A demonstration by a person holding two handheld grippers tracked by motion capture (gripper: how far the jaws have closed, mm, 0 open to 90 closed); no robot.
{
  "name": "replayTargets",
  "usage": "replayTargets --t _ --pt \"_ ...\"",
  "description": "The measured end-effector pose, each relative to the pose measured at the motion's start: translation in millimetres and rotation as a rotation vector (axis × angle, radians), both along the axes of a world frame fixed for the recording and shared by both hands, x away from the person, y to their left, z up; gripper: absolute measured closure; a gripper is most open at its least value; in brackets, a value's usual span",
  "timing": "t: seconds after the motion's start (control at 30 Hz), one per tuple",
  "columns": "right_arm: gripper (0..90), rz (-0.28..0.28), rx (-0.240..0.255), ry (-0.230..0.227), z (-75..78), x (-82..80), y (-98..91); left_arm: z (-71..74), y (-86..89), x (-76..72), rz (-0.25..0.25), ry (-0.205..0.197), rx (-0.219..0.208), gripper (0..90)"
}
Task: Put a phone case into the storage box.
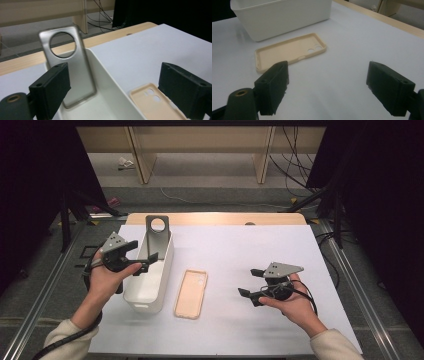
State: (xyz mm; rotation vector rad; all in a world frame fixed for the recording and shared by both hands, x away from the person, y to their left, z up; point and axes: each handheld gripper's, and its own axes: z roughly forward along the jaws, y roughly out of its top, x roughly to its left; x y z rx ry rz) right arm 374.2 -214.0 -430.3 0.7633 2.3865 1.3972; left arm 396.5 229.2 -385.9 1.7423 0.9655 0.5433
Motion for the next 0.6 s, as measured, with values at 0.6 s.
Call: replayTargets --t 0.6 --pt "18.4 -0.063 0.045 -0.005 5.5 -21.7 -33.2 -14.6 -32.9 -40.2 -0.134 -0.022 0.025 8.3"
